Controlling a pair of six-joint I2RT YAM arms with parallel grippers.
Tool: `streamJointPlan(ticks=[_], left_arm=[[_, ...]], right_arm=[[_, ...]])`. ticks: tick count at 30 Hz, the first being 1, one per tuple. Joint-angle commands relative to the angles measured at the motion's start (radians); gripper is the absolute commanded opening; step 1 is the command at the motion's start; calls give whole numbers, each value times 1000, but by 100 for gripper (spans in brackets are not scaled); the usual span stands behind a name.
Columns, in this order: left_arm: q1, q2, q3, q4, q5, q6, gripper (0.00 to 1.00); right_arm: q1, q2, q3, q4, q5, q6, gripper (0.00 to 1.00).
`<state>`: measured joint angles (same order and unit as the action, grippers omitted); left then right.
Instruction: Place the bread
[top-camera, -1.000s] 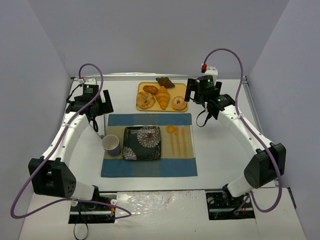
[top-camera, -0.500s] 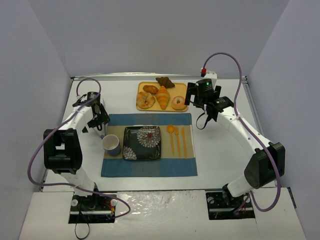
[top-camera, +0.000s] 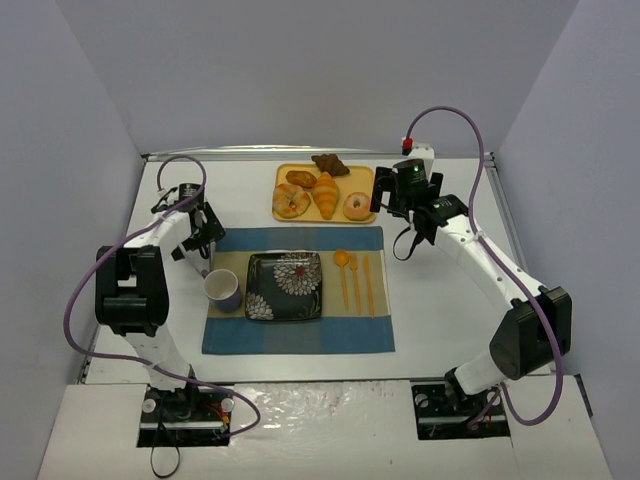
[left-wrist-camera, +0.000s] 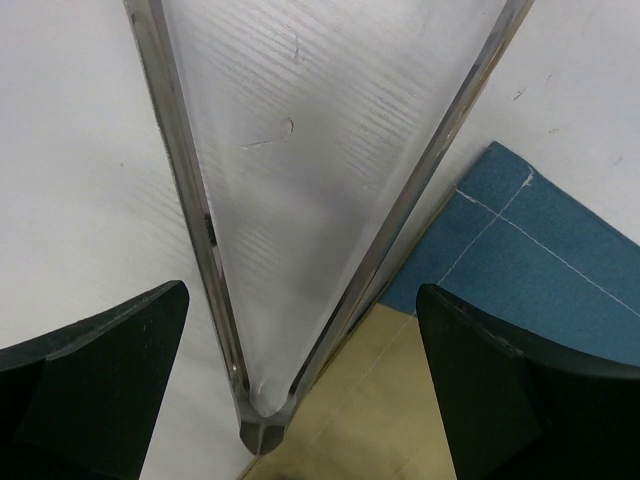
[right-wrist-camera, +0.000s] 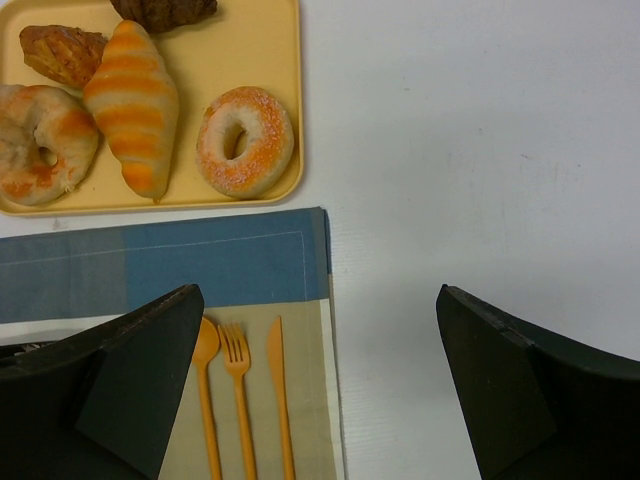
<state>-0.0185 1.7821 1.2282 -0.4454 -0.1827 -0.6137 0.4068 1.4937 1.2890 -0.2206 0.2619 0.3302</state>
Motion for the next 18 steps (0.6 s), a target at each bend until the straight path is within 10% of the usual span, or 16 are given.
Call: streamJointPlan(ticks=[1, 18], left_arm=[[-6, 8, 55, 53, -30, -22, 97], [8, 72, 59, 77, -80, -20, 97]], right_arm=[[1, -45, 0, 49, 25, -20, 100], [1, -46, -25, 60, 17, -20, 100]])
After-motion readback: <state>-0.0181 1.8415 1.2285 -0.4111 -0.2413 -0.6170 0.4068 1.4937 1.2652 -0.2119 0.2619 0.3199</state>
